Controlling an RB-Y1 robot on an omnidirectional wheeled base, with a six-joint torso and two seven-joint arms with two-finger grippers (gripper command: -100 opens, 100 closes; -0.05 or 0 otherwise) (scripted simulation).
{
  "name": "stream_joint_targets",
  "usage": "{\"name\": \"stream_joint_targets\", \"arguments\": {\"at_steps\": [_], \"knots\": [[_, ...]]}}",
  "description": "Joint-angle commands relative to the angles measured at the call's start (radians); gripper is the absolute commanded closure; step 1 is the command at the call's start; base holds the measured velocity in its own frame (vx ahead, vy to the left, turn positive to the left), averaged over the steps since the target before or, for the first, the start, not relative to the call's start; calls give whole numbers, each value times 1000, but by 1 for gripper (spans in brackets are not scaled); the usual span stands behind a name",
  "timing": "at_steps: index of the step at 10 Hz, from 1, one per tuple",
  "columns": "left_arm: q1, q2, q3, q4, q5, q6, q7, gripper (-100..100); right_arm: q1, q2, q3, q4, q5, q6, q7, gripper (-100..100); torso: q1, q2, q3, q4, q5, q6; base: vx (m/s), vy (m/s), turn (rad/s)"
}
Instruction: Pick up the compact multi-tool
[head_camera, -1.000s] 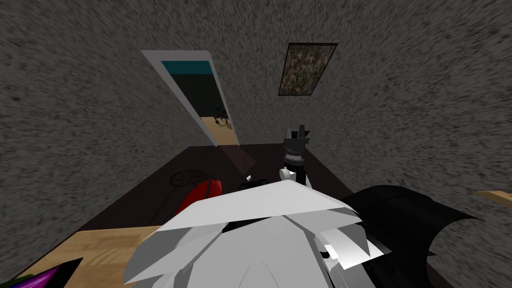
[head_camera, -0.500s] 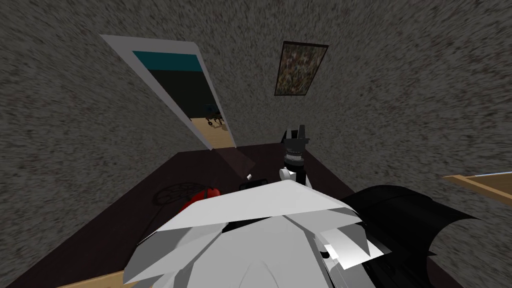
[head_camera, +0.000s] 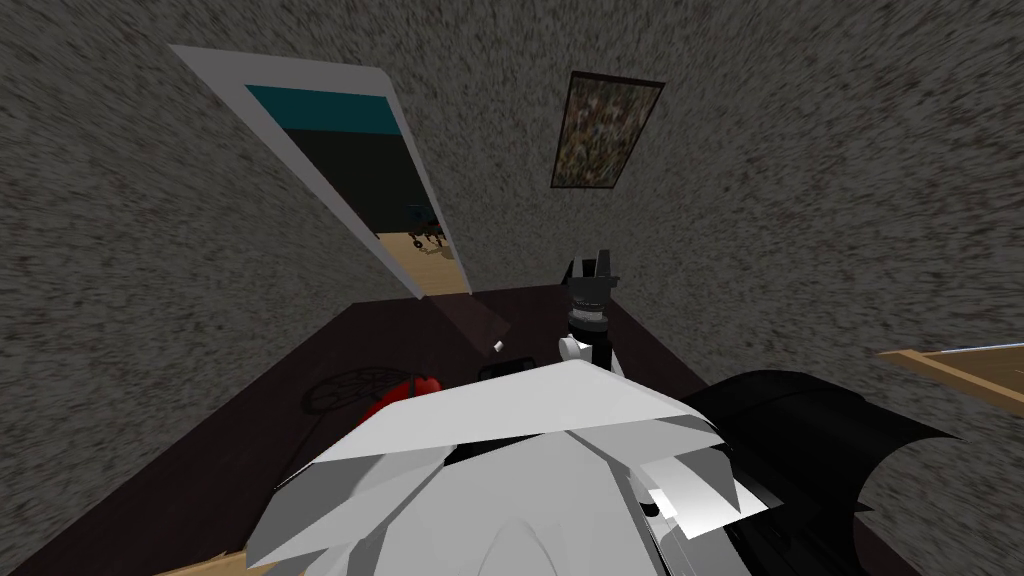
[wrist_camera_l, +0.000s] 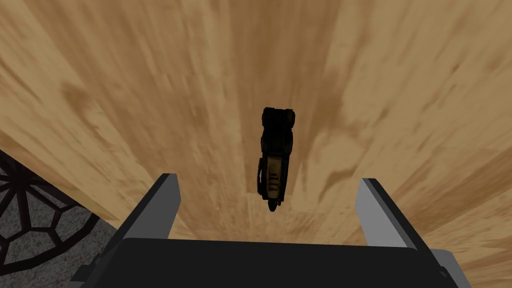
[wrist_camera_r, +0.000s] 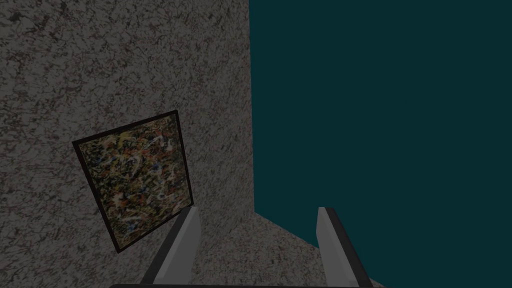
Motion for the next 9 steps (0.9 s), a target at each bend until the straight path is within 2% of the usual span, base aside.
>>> {"name": "stream_joint_targets", "arguments": {"at_steps": [1, 2, 3, 4, 8, 9], "knots": [[-32, -1, 1, 36, -24, -1, 27, -100, 0, 0, 0, 0, 0, 0, 0, 0, 0, 0, 0, 0, 0, 0, -21, 11, -4], [-52, -4, 4, 56, -39, 1, 40, -100, 0, 0, 0, 0, 0, 0, 0, 0, 0, 0, 0, 0, 0, 0, -24, 14, -3], [-44, 2, -8, 56, -30, -11, 38, -100, 0, 0, 0, 0, 0, 0, 0, 0, 0, 0, 0, 0, 0, 0, -11, 7, -4], [-47, 3, -8, 59, -32, -12, 42, 100, 0, 0, 0, 0, 0, 0, 0, 0, 0, 0, 0, 0, 0, 0, 0, 0, 0], [-46, 3, -8, 59, -32, -12, 42, 100, 0, 0, 0, 0, 0, 0, 0, 0, -1, -1, 0, 0, 0, 0, 0, 0, 0], [-46, 3, -8, 59, -32, -12, 42, 0, 0, 0, 0, 0, 0, 0, 0, 0, -1, -1, 0, 0, 0, 0, 0, 0, 0]]}}
